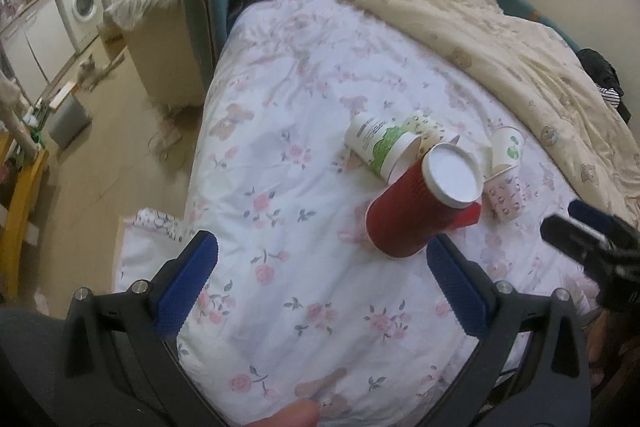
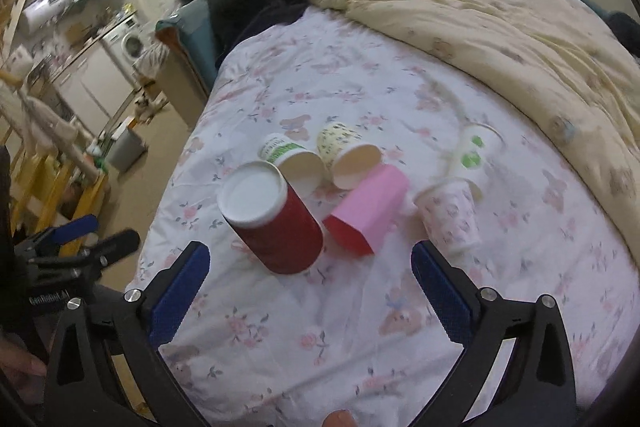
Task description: Flip cup upside down
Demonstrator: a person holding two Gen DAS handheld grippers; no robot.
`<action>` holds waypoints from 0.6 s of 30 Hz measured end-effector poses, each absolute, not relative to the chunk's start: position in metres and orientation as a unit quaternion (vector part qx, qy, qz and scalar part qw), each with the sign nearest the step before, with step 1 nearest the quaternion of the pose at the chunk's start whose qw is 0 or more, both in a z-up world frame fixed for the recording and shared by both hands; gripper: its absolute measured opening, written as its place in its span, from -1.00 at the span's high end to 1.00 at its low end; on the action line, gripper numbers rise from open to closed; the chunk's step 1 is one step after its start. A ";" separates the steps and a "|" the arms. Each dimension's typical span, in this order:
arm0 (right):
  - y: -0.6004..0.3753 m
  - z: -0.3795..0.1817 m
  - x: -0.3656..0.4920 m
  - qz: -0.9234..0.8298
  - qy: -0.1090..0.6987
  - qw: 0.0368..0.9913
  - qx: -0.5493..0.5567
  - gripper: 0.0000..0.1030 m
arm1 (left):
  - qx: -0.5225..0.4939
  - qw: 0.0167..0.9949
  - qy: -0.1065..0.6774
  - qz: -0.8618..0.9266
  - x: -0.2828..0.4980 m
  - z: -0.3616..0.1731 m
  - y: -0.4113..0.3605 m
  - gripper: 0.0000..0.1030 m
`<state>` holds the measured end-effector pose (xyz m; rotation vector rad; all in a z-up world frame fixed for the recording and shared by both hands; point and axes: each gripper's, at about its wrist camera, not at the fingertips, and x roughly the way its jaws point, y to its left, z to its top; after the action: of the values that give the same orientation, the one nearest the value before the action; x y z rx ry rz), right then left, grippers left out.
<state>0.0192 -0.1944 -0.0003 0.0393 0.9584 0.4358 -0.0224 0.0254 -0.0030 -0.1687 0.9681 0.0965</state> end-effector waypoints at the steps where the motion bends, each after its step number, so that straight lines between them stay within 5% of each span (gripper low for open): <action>1: -0.196 -0.001 0.016 0.204 0.456 0.866 0.020 -1.00 | -0.080 0.882 0.462 0.044 -0.023 -0.002 0.024 -1.00; 18: -0.210 -0.012 -0.005 0.165 0.415 0.894 0.047 -1.00 | -0.032 0.902 0.430 0.034 -0.028 -0.004 -0.001 -1.00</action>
<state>-0.0047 -0.2100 -0.0122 0.0968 0.8601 0.3422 -0.0285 -0.0014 -0.0042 -0.0667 0.8893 0.0712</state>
